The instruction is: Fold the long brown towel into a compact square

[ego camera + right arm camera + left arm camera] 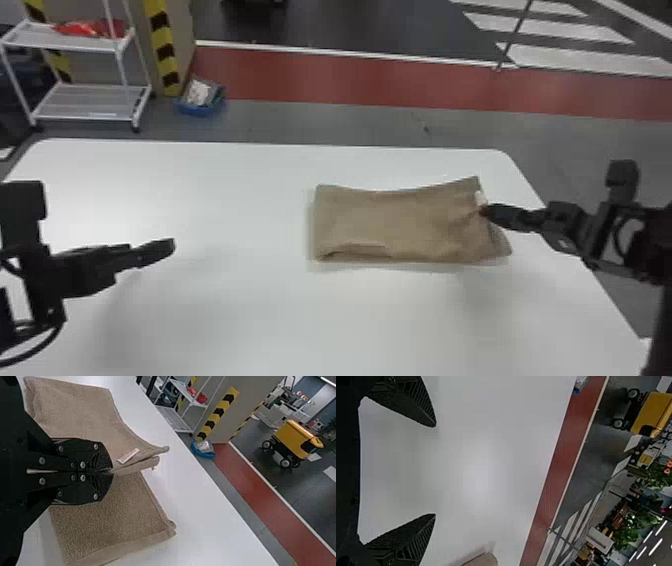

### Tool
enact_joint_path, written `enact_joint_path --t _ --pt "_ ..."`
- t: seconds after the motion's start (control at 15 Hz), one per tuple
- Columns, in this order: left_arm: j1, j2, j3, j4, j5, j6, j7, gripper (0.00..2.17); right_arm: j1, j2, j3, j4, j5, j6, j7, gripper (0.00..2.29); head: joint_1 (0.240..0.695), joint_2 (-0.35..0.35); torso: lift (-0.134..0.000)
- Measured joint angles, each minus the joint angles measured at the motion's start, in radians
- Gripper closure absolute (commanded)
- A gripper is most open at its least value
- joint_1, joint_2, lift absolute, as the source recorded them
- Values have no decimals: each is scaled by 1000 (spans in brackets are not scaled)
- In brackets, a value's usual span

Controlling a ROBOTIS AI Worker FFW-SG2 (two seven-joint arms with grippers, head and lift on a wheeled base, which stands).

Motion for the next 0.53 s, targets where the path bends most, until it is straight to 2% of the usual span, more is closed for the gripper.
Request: enact_joint_path --t 0.27,0.4,0.53 --pt "10 0 -4 -12 -1 1 0 80 16 11 52 12 8 -12 10 1183 695 -168 -120" --pt "16 0 2 -17 -1 3 -1 80 9 22 20 -25 -19 4 20 1183 695 -157 -120" --pt "28 0 11 -30 0 4 -2 80 -12 12 -18 -33 -31 17 16 1183 695 -167 -120"
